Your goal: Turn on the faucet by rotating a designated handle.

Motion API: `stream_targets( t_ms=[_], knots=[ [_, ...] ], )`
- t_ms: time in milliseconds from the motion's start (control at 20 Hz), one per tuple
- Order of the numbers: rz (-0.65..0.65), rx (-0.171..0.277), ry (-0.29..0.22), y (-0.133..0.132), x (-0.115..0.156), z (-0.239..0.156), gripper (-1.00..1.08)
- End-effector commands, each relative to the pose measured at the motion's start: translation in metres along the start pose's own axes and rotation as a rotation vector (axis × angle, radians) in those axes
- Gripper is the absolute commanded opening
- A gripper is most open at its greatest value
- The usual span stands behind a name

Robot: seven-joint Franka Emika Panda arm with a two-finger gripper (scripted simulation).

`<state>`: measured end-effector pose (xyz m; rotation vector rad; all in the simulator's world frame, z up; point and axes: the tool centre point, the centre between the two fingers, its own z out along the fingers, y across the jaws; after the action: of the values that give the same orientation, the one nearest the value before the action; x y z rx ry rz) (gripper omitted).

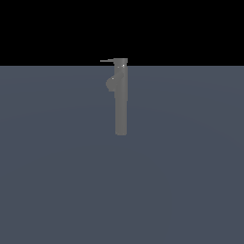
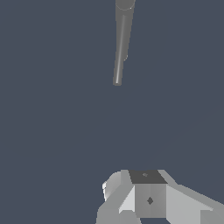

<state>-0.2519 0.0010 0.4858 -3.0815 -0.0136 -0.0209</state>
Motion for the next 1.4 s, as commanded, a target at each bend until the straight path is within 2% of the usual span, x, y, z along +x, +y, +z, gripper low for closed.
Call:
stream_targets(
  t_ms=[0, 450, 850, 1350],
  knots=[
    [0.000, 0.000, 0.000, 0.000, 0.000, 0.000, -1.00],
    [-0.030, 0.006, 0.012, -0.018, 0.009, -0.001, -1.00],
    [-0.027, 0.004, 0.011, -0.017, 0.015, -0.002, -1.00],
    [-0.008, -0.008, 0.008, -0.018, 0.057, -0.001, -1.00]
  ],
)
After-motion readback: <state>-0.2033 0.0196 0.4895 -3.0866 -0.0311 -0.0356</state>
